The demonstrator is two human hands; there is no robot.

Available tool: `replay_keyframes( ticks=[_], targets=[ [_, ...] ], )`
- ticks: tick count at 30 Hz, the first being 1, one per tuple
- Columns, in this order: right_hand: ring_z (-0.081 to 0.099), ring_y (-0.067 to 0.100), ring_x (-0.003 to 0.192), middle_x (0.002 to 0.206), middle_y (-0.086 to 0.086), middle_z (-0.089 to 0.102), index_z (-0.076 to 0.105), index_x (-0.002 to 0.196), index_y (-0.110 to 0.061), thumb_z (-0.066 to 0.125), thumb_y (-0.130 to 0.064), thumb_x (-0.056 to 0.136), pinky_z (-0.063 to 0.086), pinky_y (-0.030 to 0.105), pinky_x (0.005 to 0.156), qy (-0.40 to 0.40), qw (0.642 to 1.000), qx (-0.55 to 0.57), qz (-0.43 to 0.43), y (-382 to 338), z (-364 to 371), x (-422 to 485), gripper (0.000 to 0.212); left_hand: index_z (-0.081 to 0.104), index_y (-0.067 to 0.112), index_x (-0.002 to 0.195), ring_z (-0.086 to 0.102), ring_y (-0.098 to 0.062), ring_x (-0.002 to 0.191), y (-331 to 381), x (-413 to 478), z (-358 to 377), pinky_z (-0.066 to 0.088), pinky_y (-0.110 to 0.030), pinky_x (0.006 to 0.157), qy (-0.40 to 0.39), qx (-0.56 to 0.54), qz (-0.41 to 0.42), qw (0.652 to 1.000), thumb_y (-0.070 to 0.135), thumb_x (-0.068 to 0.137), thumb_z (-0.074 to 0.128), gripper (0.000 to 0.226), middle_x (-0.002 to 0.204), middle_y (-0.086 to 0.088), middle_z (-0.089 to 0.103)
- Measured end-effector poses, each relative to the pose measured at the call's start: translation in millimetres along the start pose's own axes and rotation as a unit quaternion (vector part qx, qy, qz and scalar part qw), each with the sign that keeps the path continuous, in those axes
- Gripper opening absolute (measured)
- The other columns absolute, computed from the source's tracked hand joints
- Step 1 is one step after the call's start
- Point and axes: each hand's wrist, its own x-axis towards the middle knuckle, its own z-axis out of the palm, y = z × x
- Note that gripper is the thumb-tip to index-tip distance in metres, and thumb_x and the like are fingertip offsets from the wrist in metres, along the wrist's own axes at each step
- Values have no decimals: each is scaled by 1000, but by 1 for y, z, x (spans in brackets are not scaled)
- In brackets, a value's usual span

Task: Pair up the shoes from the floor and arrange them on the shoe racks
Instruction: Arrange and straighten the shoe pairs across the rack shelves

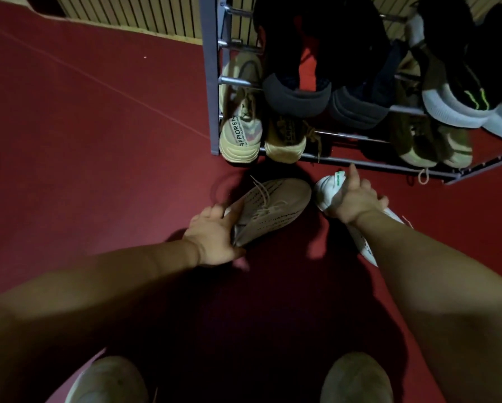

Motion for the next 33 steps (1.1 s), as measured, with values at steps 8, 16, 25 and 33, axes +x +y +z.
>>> replay_keyframes(
  ticks=[8,16,25,33],
  targets=[
    [53,26,118,127,6,52,36,140,-17,73,-15,69,24,59,105,49,876,-285,-385,39,6,-15,80,-3,23,151,30,-29,132,1,0,1,28,-34,106,13,15,1,1000,57,82,56,97,147,-9,27],
    [56,28,119,120,8,59,55,117,-20,78,-19,45,26,57,102,11,855,-259,-450,71,19,-45,75,-5,28,151,36,-29,122,26,-10,13,33,-37,101,39,-30,-26,998,63,81,52,97,135,-10,32],
    [-12,39,142,155,5,-22,-1,146,-43,57,-64,79,10,50,115,-58,968,214,120,12,31,-69,91,-33,51,128,21,-37,134,21,-27,14,29,-38,107,-62,1,26,998,56,71,66,114,153,-20,-21],
    [26,42,135,155,19,-1,-13,146,-39,68,-44,77,27,44,111,-15,922,318,218,17,43,-74,107,-16,54,139,28,-29,124,26,-30,16,32,-37,103,-25,-53,-2,998,44,81,58,95,140,-9,19]
  ],
)
